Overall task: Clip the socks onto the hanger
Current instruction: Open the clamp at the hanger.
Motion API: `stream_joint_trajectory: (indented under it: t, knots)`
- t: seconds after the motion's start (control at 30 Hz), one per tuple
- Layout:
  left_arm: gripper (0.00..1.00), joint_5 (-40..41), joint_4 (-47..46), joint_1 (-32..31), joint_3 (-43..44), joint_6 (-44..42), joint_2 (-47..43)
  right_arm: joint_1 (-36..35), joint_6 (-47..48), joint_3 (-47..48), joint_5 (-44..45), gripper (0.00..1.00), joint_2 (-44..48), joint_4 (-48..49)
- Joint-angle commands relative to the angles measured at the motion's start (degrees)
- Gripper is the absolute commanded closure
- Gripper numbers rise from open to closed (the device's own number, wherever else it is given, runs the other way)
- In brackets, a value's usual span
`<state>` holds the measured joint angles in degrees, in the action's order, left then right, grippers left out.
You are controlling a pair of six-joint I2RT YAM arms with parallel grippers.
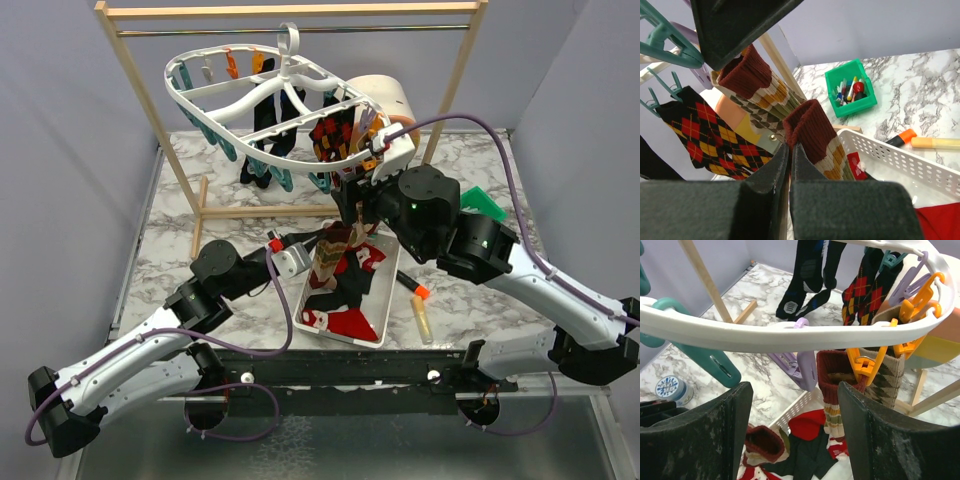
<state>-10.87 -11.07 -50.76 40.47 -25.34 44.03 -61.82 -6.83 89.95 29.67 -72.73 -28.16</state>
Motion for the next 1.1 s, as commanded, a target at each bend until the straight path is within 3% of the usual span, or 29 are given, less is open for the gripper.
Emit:
stream_joint_trajectory:
  t: [0.0, 0.47, 1.07]
  knots:
    - [1.0, 1.4, -1.3, -0.3, -1.1, 0.6, -1.0, -1.1, 1.1, 1.6, 5.5, 0.26, -1.0, 3.4]
    - [1.0, 1.9, -1.4, -0.2, -2.1, 0.6, -1.8, -3.7, 3.6, -1.8, 12.5, 0.29, -1.6, 11.5]
    - [1.0, 1.4, -1.8, -0.3, -1.8, 1.0, -1.4, -3.7, 4.8, -3.1, 14.1, 0.29, -2.3, 14.7]
